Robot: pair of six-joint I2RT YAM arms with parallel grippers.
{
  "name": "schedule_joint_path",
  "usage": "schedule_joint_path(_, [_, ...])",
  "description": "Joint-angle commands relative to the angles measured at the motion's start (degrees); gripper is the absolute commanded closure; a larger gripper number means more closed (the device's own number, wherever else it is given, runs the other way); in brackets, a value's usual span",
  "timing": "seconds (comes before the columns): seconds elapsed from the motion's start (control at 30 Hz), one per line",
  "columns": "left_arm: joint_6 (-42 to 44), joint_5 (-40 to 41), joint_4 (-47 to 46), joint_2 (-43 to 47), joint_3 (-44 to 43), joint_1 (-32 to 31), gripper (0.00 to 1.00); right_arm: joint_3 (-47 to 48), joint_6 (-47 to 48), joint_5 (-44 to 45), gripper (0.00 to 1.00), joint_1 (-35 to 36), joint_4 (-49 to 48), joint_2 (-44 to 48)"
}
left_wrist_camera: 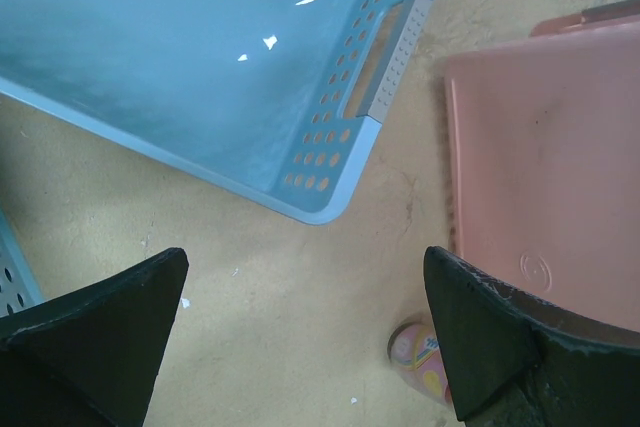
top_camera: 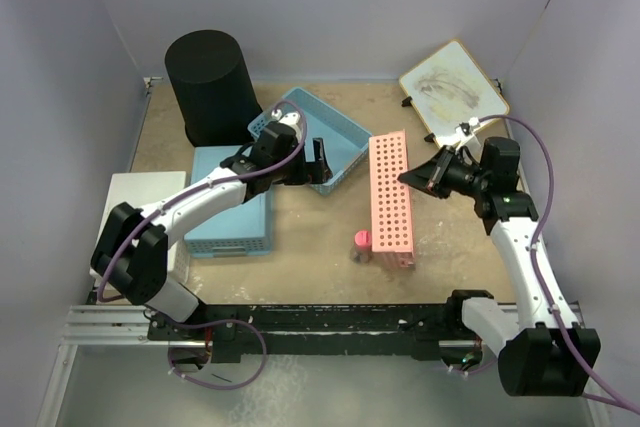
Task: Turn the large container upside down
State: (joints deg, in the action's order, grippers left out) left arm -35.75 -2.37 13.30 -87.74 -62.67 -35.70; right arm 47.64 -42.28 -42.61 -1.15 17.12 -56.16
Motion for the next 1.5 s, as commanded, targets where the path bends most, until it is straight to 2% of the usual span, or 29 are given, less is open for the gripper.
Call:
schedule_joint_path(0.0, [0.8,-0.9,-2.5,-1.0,-0.9,-0.2,0.01,0.3,-5.2,-6.7,1.00,-0.1,-9.1,1.2])
schedule_joint_path(0.2, [0.5,-1.1,-2.5,-1.2,-1.0,-0.2,0.01,-3.4,-4.1,-5.0,1.00,-1.0,-9.4,-0.9])
schedule_joint_path(0.43, [0.3,-1.3,-2.1,-0.9,-0.9,-0.2,0.01,-5.8,1.6,-7.0,1.00,-8.6,-3.1,-2.9])
schedule_joint_path(0.57, [-0.1,-2.0,-2.2,-0.9,-1.3,-0.4,0.01,-7.5,0.6,-9.5,1.00,-10.8,-3.9,-3.5])
schedule_joint_path(0.67, [-0.2,-2.0,-2.2,-0.7,-1.6,-0.7,0.01,-7.9,3.3,-6.5,0.99,-12.9,-0.2,-4.1])
schedule_joint_path(0.77, [-0.2,-2.0,-2.2,-0.8,-1.7,-0.9,0.01,-3.5,12.7,6.9,0.92,-13.7,12.3,-4.5])
schedule_joint_path(0.83, [-0.3,-2.1,-2.3,-0.9,-1.8,-1.1,0.01,-0.8,16.4,15.7,0.83,-13.7,16.9,-3.6])
schedule_joint_path(0.87, [-0.3,-2.2,-2.4,-1.0,-1.8,-1.2,0.01,0.3,17.5,18.7,0.74,-13.7,18.2,-2.9])
schedule_joint_path(0.93, [-0.2,-2.3,-2.6,-1.5,-2.1,-1.4,0.01,0.7,17.8,21.9,0.44,-13.7,19.0,-1.8])
schedule_joint_path(0.97, [-0.2,-2.5,-2.6,-1.8,-2.4,-1.6,0.01,0.6,17.8,22.2,0.36,-13.7,19.1,-1.6])
schedule_joint_path(1.07, [0.0,-2.5,-2.3,-2.3,-3.3,-2.1,0.01,-0.3,17.9,23.3,0.33,-13.7,19.3,-1.8])
schedule_joint_path(1.27, [0.3,-2.2,-1.8,-2.2,-3.4,-2.8,0.01,-0.8,17.1,26.6,0.33,-13.7,19.5,0.8])
schedule_joint_path(1.47, [-0.5,-3.6,-4.5,-3.6,-4.1,-3.3,0.01,1.7,18.7,37.6,0.29,-13.6,23.9,3.4])
